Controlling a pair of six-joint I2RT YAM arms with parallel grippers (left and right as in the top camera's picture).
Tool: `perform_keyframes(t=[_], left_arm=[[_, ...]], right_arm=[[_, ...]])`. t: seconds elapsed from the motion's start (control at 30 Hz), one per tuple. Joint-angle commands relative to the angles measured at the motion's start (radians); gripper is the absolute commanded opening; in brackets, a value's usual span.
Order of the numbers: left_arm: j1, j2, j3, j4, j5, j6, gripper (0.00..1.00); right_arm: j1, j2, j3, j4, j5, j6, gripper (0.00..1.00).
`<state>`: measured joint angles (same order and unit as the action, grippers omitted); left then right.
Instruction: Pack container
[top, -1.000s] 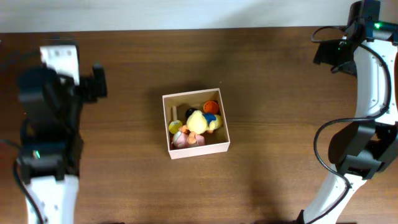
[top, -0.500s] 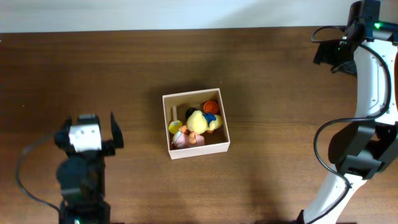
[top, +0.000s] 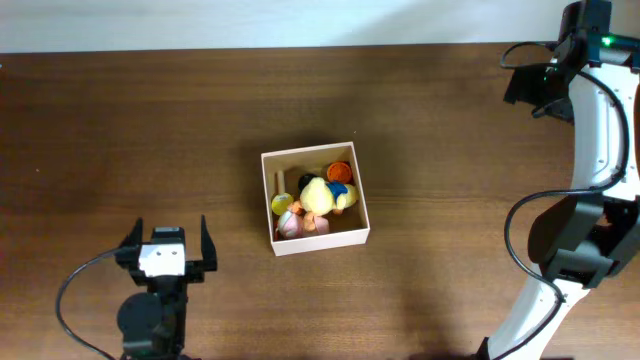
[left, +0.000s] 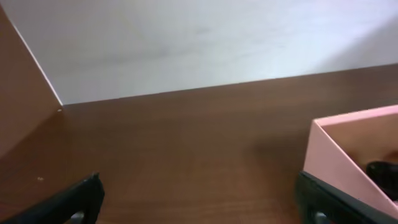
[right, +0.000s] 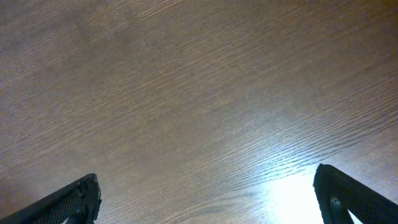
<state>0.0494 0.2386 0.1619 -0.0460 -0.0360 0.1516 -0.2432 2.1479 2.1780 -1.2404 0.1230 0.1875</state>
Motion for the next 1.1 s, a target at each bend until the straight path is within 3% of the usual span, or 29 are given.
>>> perform_keyframes(t=[0.0,0.23,0.7,1.07], left_arm=[[-0.008,-0.056,-0.043,0.0,0.015,-0.009,0.99],[-0.008,-0.121,-0.081,-0.002,0.034,-0.009,0.99],[-0.008,-0.234,-0.083,-0.211,0.052,-0.009,0.99],[-0.007,-0.233,-0.083,-0.209,0.048,-0.008,0.99]], right_arm=[[0.001,-0.014,-0.002,0.0,0.001,0.013,0.99],[0.001,-0.014,-0.002,0.0,0.001,0.013,0.99],[0.001,-0.014,-0.002,0.0,0.001,0.013,0.99],[0.001,-0.014,-0.002,0.0,0.001,0.013,0.99]])
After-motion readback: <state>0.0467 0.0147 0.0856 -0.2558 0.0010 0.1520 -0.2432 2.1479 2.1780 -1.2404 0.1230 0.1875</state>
